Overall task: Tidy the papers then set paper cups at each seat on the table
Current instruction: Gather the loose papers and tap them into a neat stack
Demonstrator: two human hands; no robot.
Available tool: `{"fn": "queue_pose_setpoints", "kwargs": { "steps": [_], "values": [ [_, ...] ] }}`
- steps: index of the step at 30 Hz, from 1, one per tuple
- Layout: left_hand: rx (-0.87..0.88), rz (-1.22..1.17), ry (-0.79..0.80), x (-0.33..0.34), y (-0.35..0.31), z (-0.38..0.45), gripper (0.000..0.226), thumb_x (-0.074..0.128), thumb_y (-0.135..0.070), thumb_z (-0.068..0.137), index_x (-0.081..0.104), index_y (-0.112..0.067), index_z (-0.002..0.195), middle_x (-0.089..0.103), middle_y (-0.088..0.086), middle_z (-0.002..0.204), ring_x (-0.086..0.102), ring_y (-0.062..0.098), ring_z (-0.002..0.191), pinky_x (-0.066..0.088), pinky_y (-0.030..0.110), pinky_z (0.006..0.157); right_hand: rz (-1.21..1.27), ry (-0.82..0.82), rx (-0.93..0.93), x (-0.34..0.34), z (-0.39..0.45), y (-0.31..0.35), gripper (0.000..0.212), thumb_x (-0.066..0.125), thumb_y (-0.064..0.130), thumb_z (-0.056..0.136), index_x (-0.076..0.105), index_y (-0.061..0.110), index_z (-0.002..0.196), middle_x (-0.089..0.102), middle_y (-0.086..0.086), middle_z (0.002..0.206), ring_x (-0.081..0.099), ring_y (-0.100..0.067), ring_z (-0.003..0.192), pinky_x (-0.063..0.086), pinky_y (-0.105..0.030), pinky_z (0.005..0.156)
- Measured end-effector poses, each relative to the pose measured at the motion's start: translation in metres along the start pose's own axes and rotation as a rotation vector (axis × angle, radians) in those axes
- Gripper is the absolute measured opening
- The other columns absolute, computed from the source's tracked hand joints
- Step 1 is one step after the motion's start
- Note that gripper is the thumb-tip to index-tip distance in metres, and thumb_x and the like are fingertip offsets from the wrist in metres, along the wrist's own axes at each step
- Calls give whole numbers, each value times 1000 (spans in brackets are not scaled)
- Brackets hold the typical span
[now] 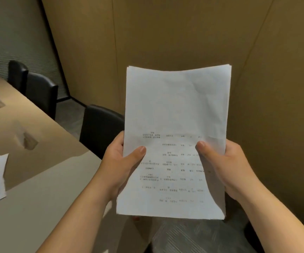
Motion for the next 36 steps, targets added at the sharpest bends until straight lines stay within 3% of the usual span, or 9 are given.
{"fn": "queue_pose_setpoints", "kwargs": {
  "steps": [6,11,13,14,19,26,32,36],
  "values": [
    [-132,-88,286,94,0,89,43,65,-17,85,59,-24,127,70,7,124,68,35,110,51,58,92,48,-53,-37,-88,69,-9,18,56,27,95,67,22,108,76,10,99,74,-12,89,59,-25,63],
    [-115,5,228,129,5,185,26,55,-26,93,68,-19,115,76,6,110,73,31,98,54,50,84,46,-67,-63,-125,152,-22,17,56,32,94,65,26,108,75,11,102,73,-12,93,59,-29,68],
    [-67,25,209,140,1,229,26,54,-24,94,69,-16,114,76,7,108,74,31,97,55,50,82,38,-63,-68,-134,194,-20,19,56,31,94,65,24,109,75,9,103,72,-14,96,60,-32,73],
    [-61,8,199,152,1,301,27,54,-23,93,69,-16,114,77,7,108,74,31,96,56,50,81,3,-60,-77,-150,266,-19,20,56,31,94,65,23,110,75,7,105,72,-15,97,60,-36,77],
    [17,4,194,159,-12,378,30,56,-25,87,67,-17,114,77,4,106,75,28,94,62,41,71,10,-50,-137,-157,339,-7,22,56,30,93,66,21,111,75,6,107,72,-17,99,59,-40,81],
    [23,-6,57,151,-1,511,26,55,-23,92,69,-16,112,77,5,107,74,29,96,56,49,83,5,-31,-123,-155,490,-20,22,59,28,92,69,20,110,76,7,106,73,-15,97,58,-38,81],
    [29,-36,-176,100,12,613,22,55,-17,95,69,-13,112,77,9,106,73,33,97,57,50,83,45,137,-123,-107,638,-38,21,62,29,91,70,16,106,77,1,102,75,-21,91,59,-45,79],
    [74,-40,-400,45,0,650,21,55,-16,95,68,-13,110,77,9,106,73,33,96,58,49,83,117,353,-133,-35,730,-29,17,65,24,90,69,17,104,78,3,98,76,-17,85,61,-30,64]
  ]
}}
Point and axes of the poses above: each hand's wrist, its own z-axis towards the middle knuckle, its own x-axis out of the palm, y = z × x, the point moved 7 cm from there along z, towards the middle knuckle
